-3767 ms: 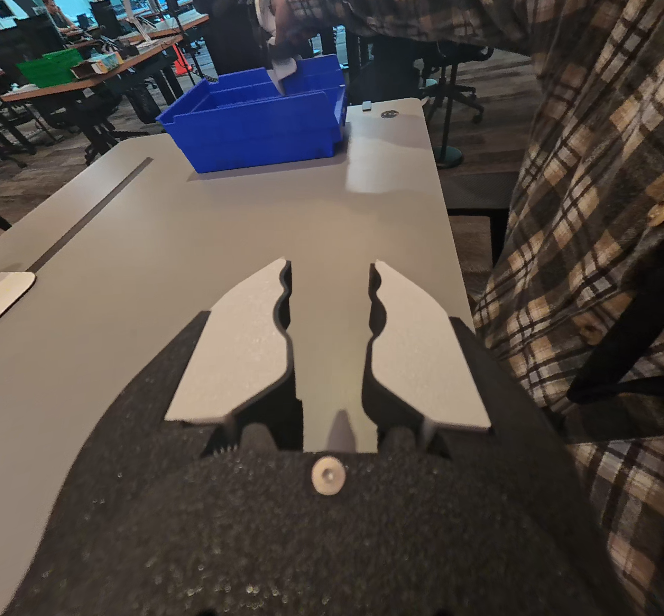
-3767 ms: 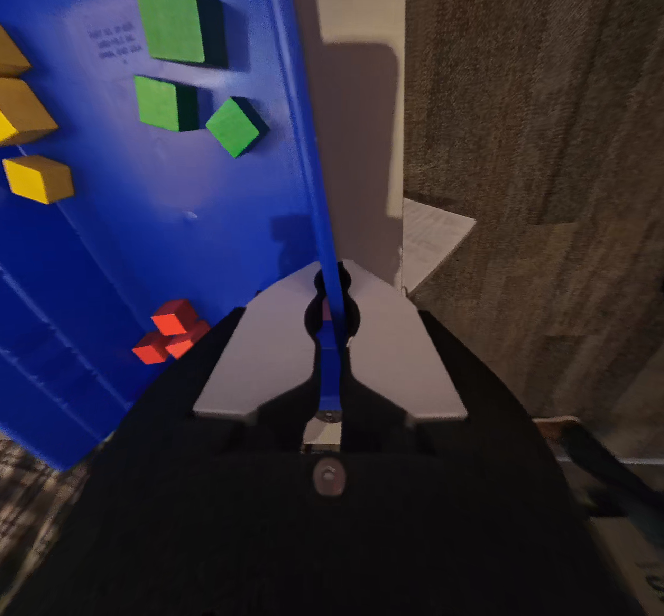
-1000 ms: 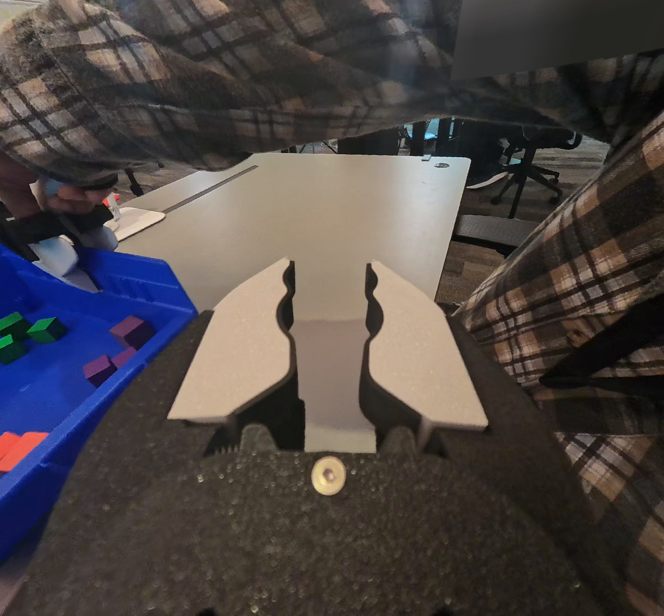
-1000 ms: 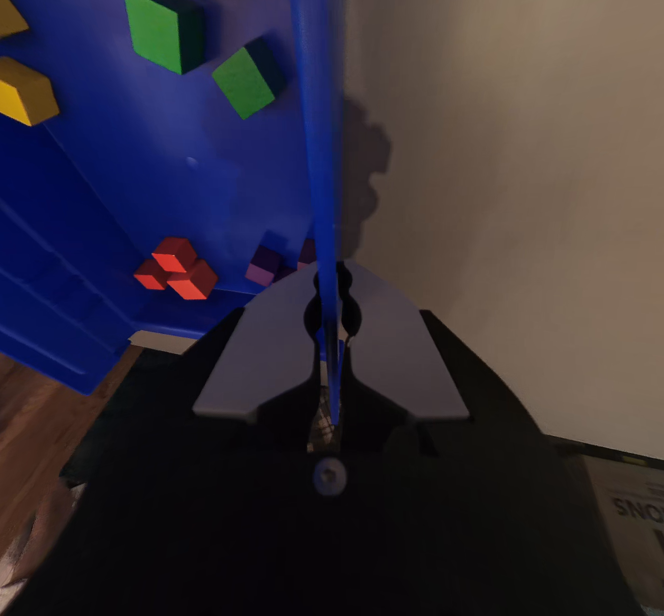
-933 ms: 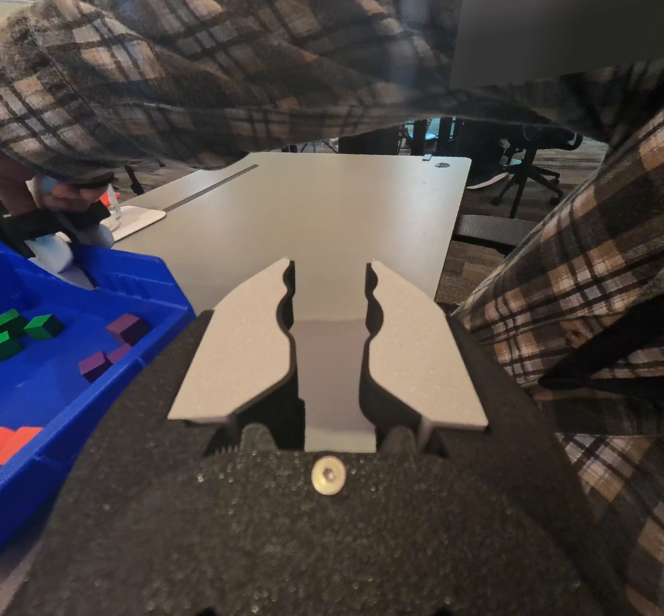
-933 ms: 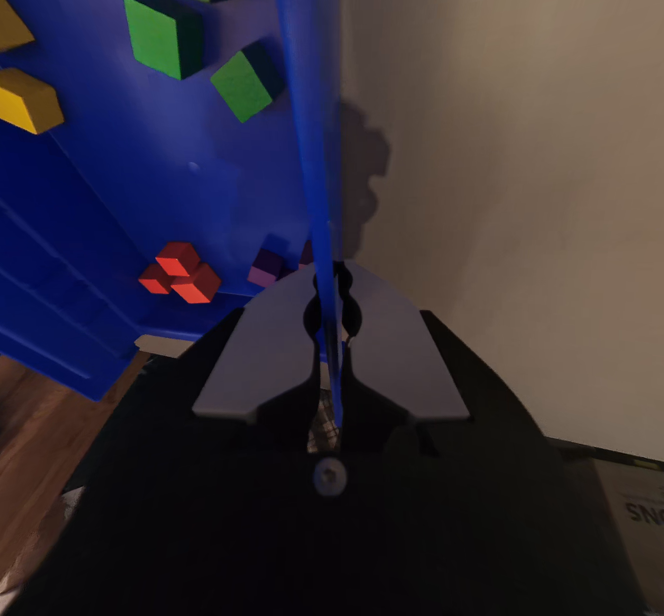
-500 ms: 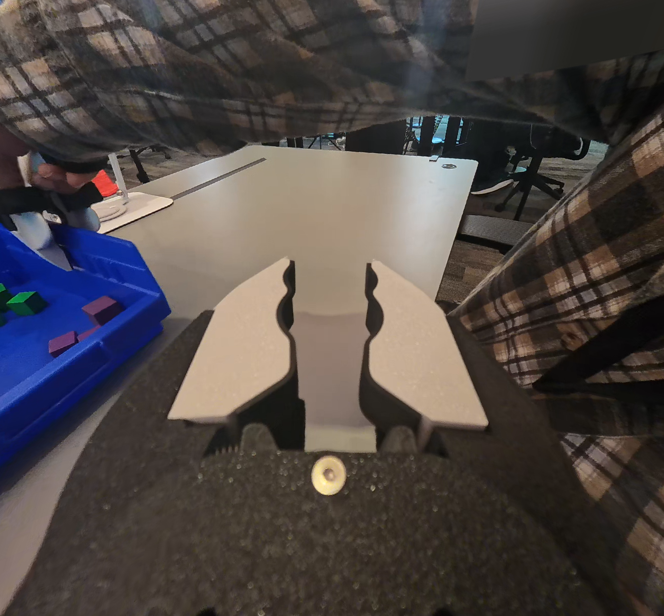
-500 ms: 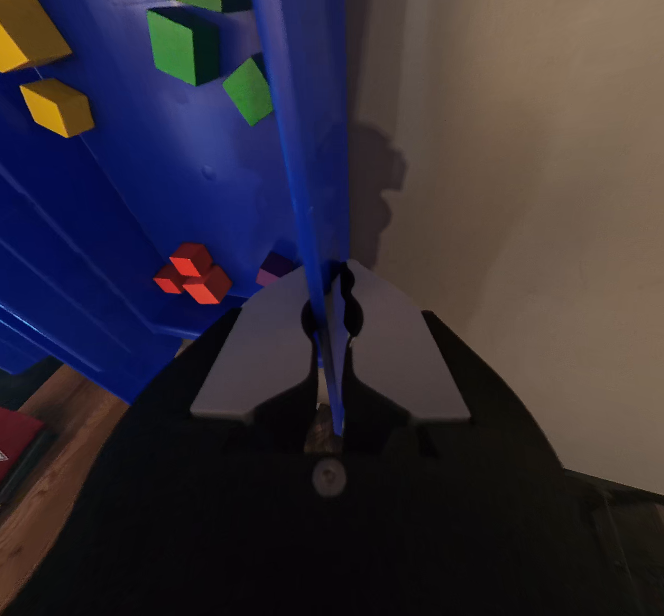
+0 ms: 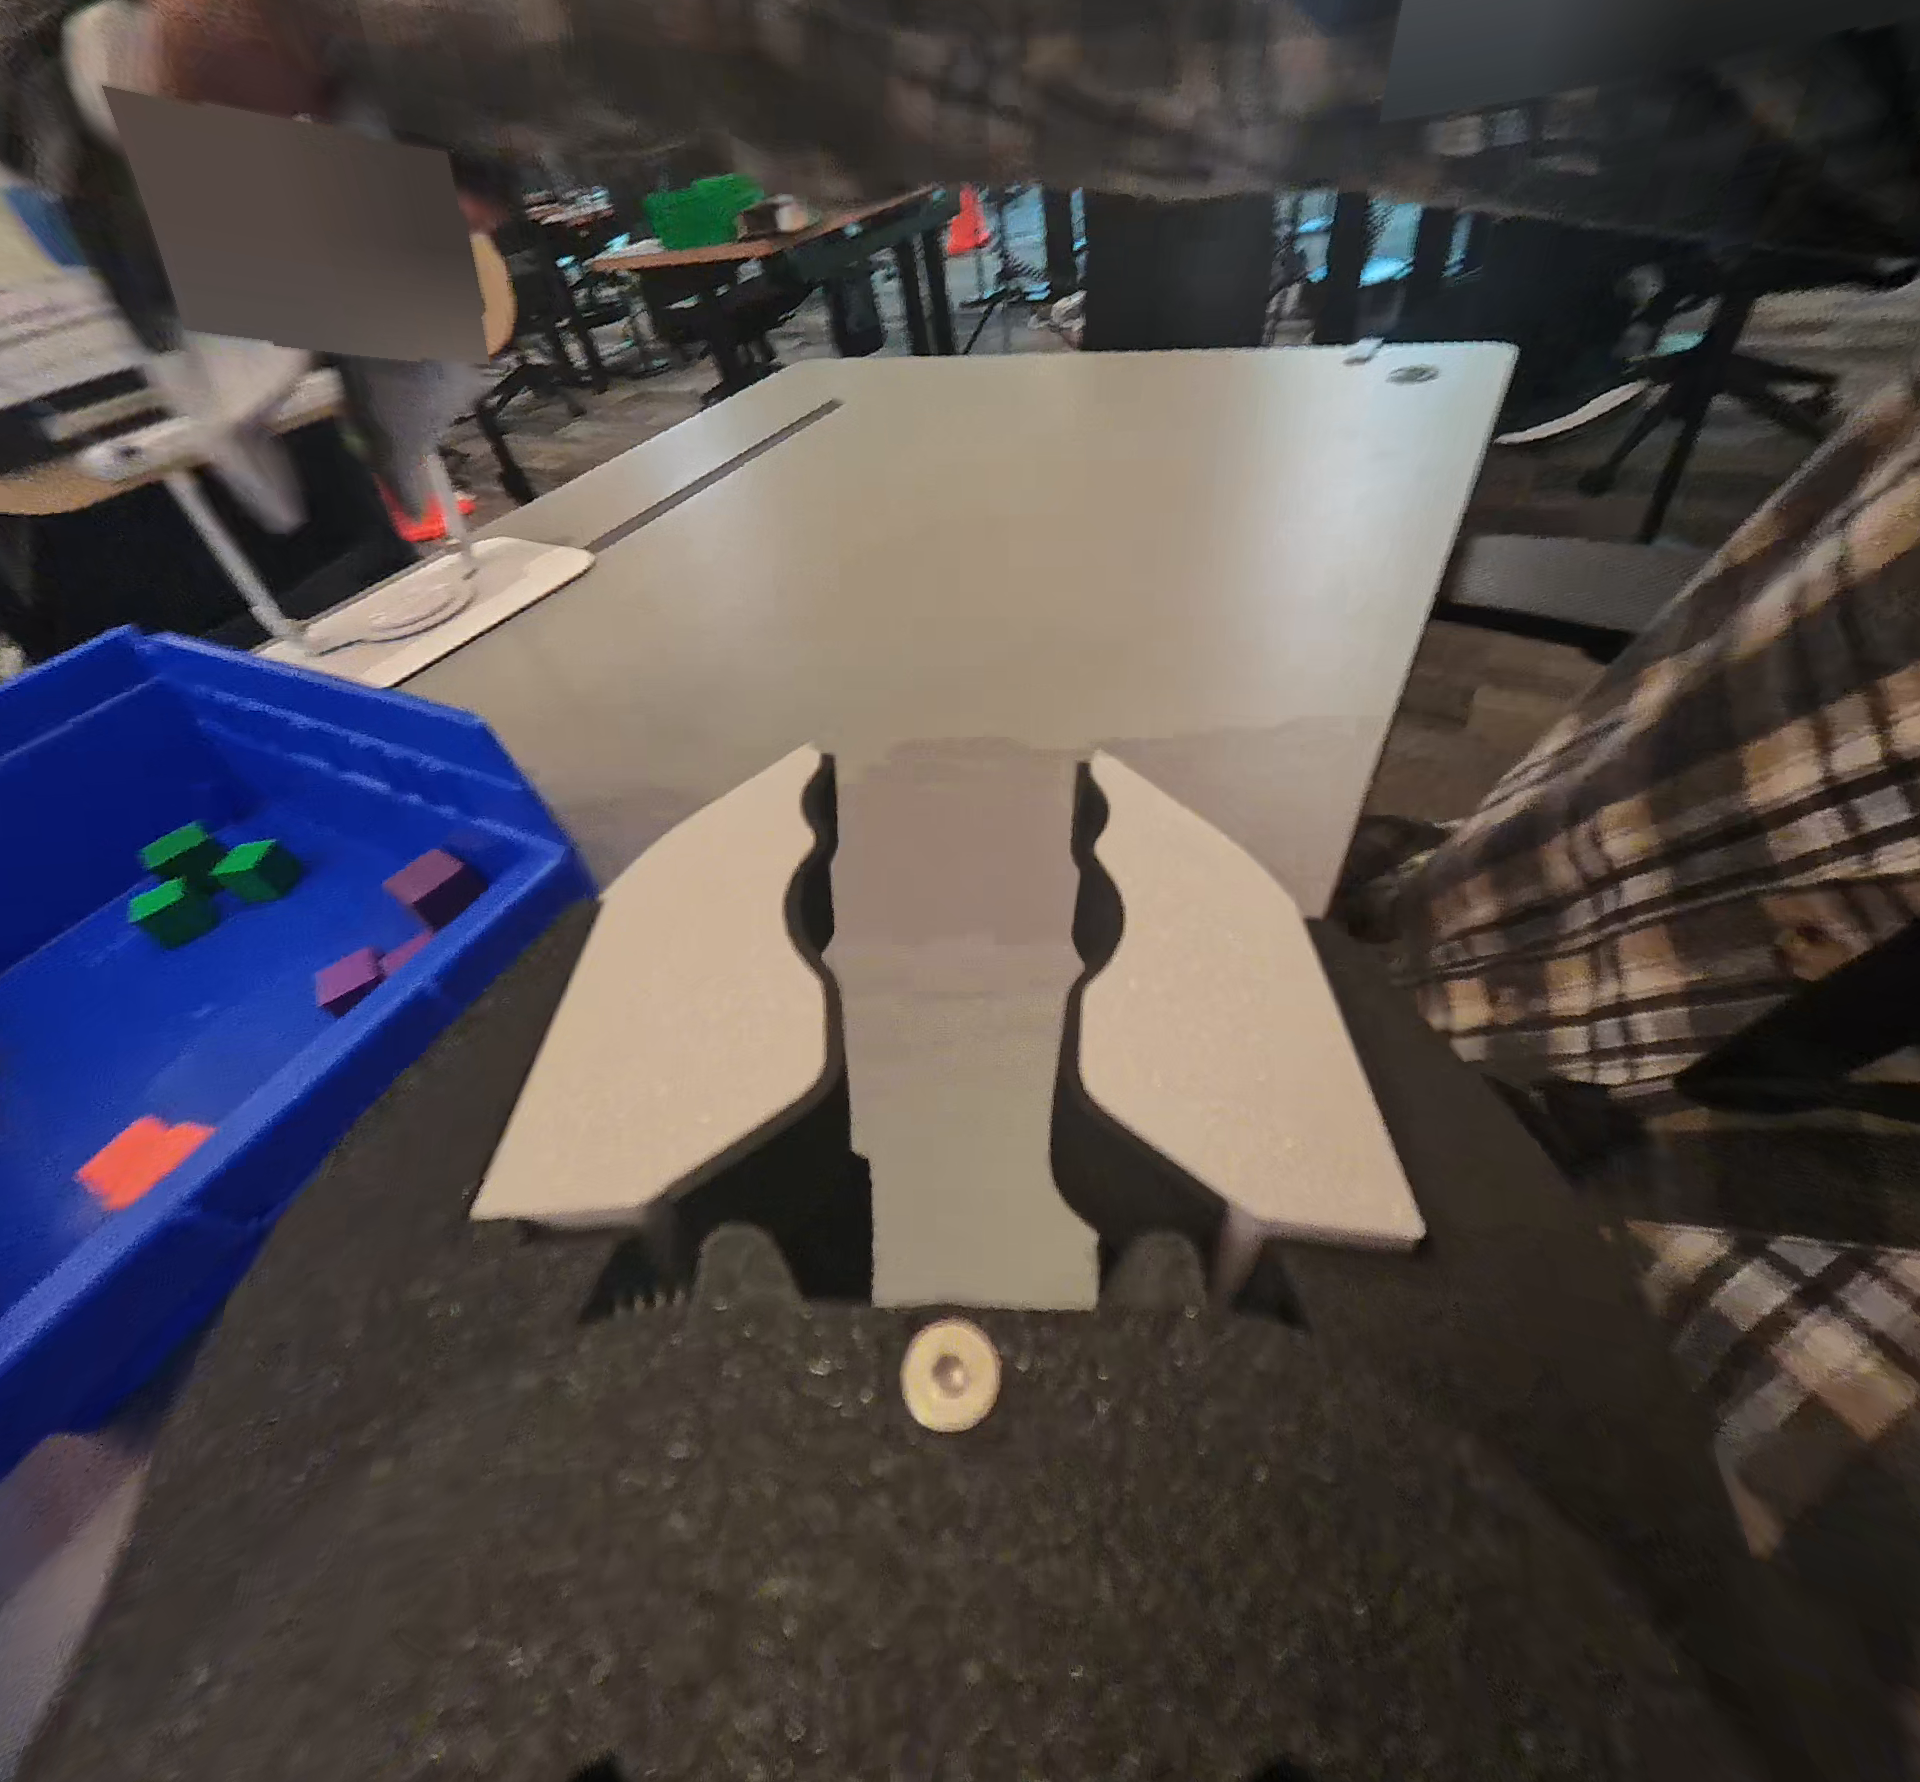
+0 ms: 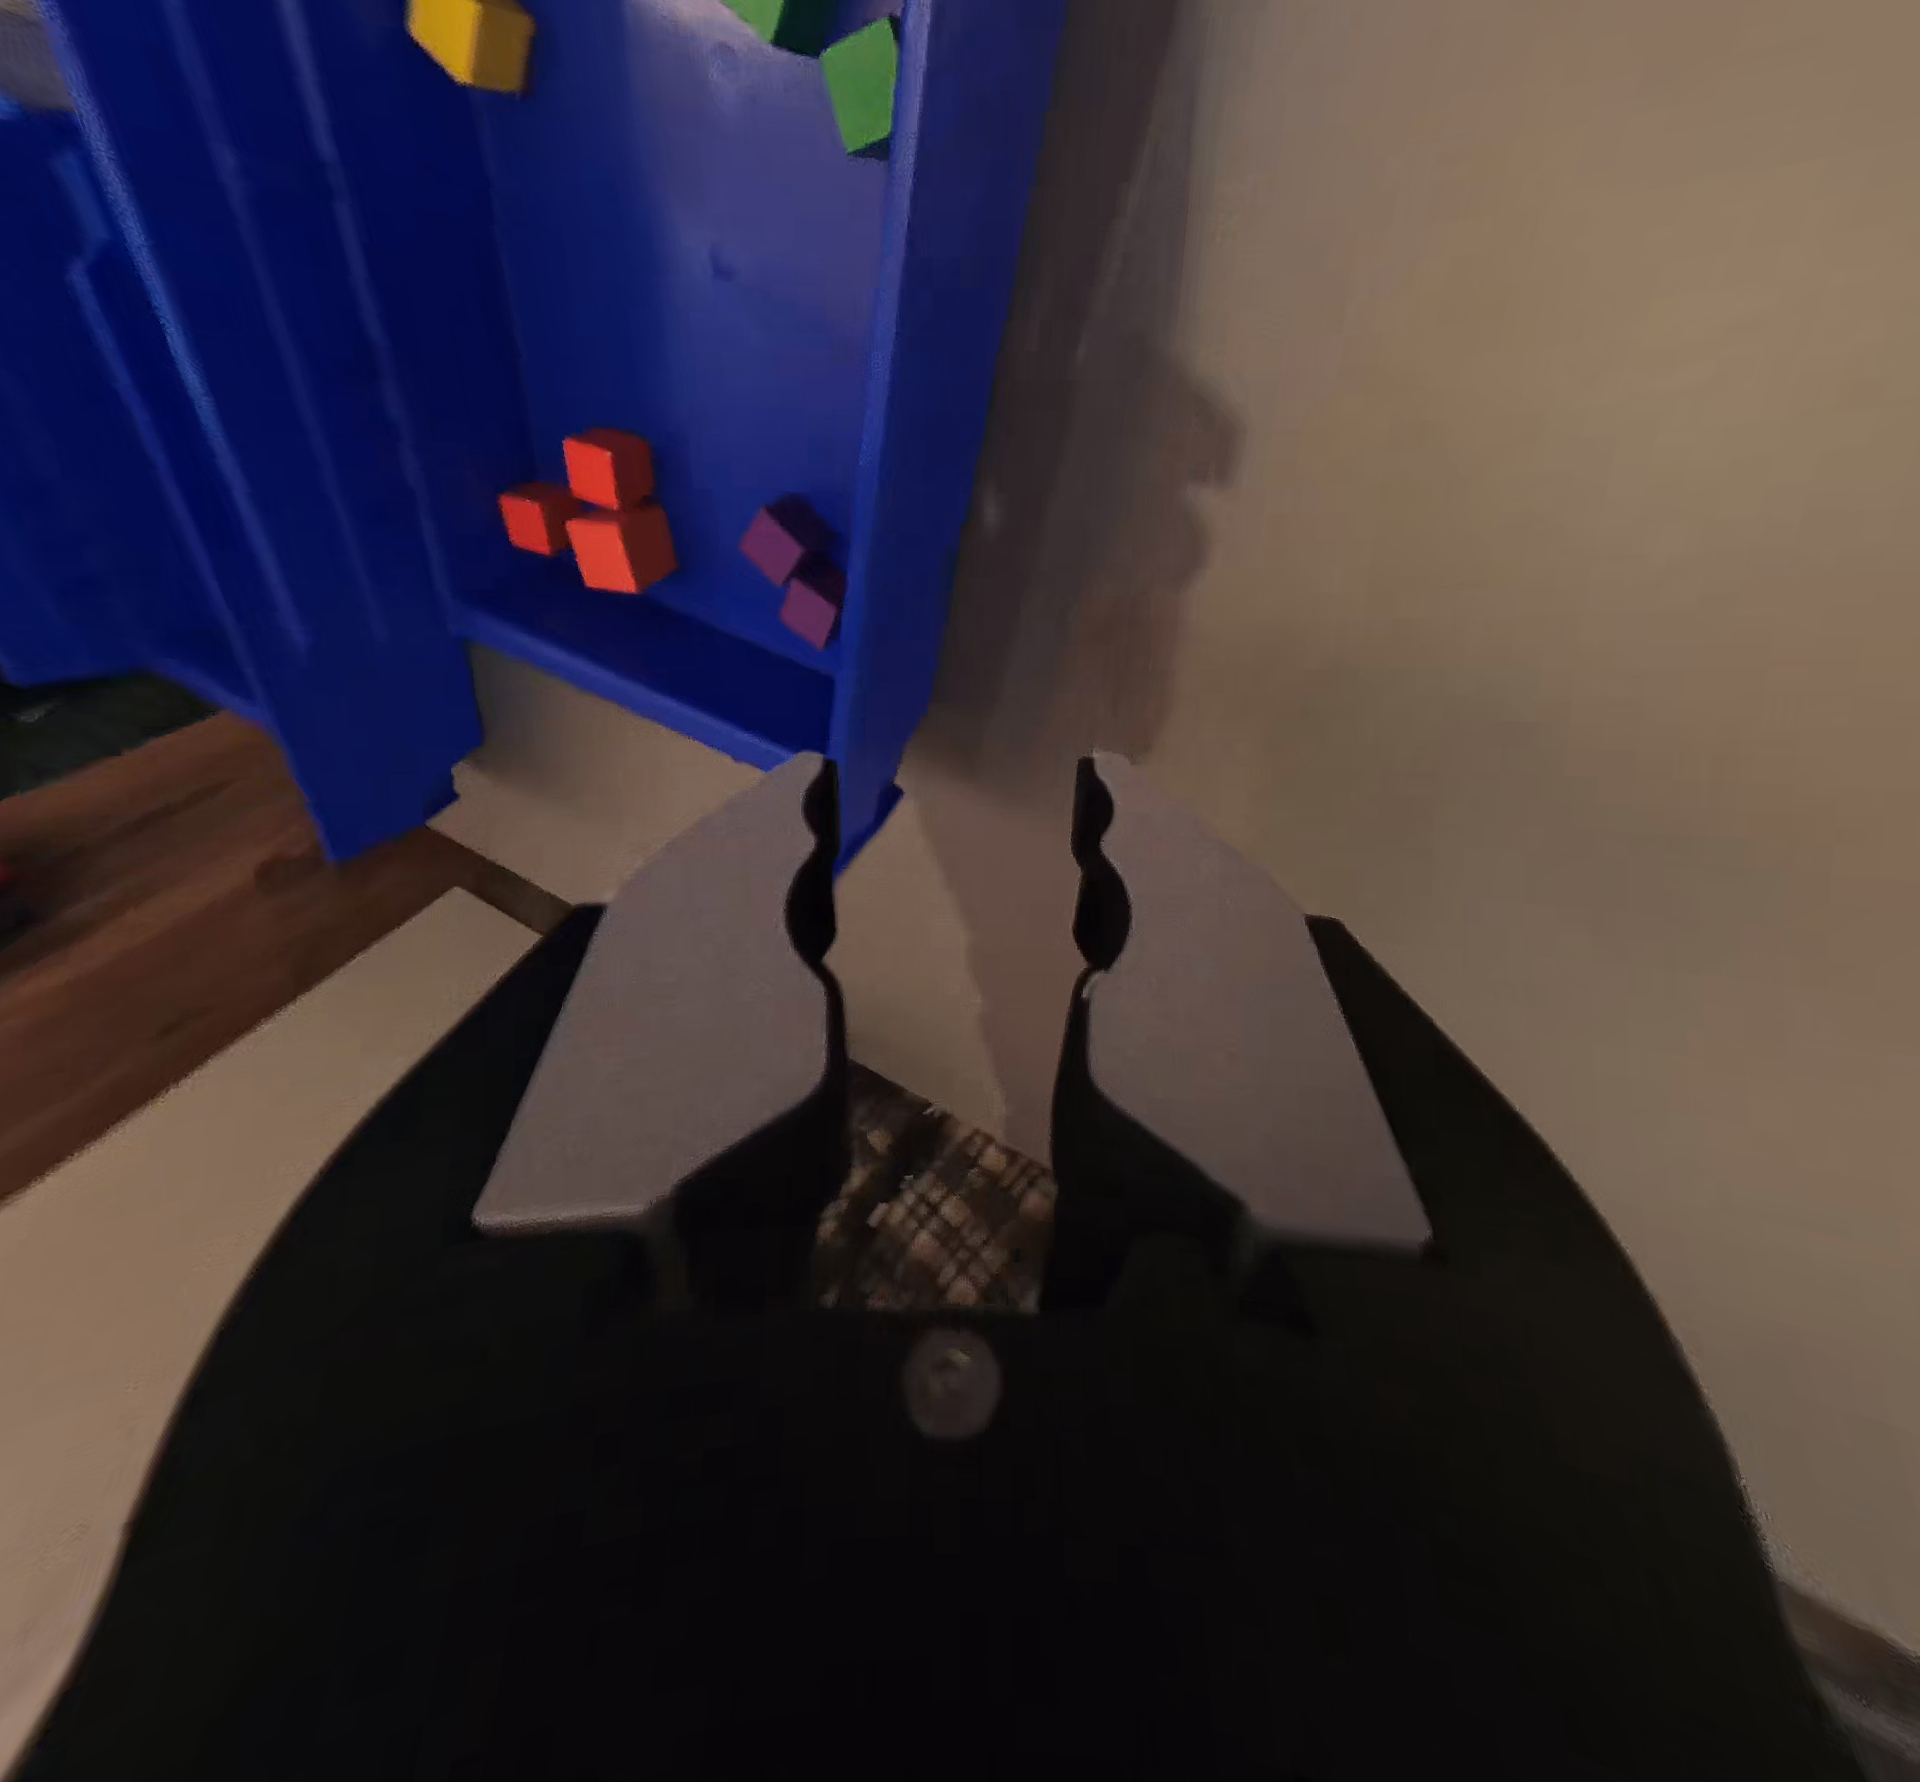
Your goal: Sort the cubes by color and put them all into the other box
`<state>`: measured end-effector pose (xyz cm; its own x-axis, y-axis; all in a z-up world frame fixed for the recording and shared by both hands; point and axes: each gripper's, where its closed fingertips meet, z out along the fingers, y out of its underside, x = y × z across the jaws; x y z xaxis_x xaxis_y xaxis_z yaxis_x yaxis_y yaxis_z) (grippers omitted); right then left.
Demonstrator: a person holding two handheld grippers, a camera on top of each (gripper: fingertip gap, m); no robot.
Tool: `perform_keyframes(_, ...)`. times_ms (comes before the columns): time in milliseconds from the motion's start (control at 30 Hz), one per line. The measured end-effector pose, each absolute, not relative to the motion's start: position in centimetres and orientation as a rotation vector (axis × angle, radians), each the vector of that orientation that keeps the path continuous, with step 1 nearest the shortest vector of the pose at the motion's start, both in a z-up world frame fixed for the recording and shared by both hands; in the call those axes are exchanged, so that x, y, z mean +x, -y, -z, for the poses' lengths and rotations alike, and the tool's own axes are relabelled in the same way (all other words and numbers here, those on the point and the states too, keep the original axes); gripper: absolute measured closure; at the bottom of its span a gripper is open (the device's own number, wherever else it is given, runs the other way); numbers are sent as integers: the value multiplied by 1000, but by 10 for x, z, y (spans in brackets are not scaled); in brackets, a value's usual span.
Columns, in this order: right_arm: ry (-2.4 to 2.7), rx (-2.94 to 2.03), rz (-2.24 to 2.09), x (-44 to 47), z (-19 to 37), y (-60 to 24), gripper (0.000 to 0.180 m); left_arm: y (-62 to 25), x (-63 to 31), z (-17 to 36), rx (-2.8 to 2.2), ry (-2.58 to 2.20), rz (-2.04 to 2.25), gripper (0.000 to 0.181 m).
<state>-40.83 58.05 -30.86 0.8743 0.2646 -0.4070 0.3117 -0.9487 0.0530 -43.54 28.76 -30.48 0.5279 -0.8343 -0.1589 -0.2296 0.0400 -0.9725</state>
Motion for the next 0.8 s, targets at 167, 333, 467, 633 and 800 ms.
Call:
perform_keyframes(167, -689, 3016, 1027, -330, 282, -552, 137, -320, -501, 298, -1635, -845, 246, 132)
perform_keyframes(333, -580, 3096, 1547, -224, 307, -526, 140, -347, -595, 298, -1866, -646, -90, 113)
perform_keyframes(467, -444, 3310, 1698, -139, 342, -541, 141, -360, -639, 311, -2071, -601, -249, 100)
perform_keyframes(633, -577, 3660, 1735, -75, 350, -567, 134, -381, -673, 323, -2282, -596, -375, 93)
perform_keyframes(800, -899, 3742, 1790, -73, 354, -566, 131, -398, -688, 343, -2506, -569, -335, 91)
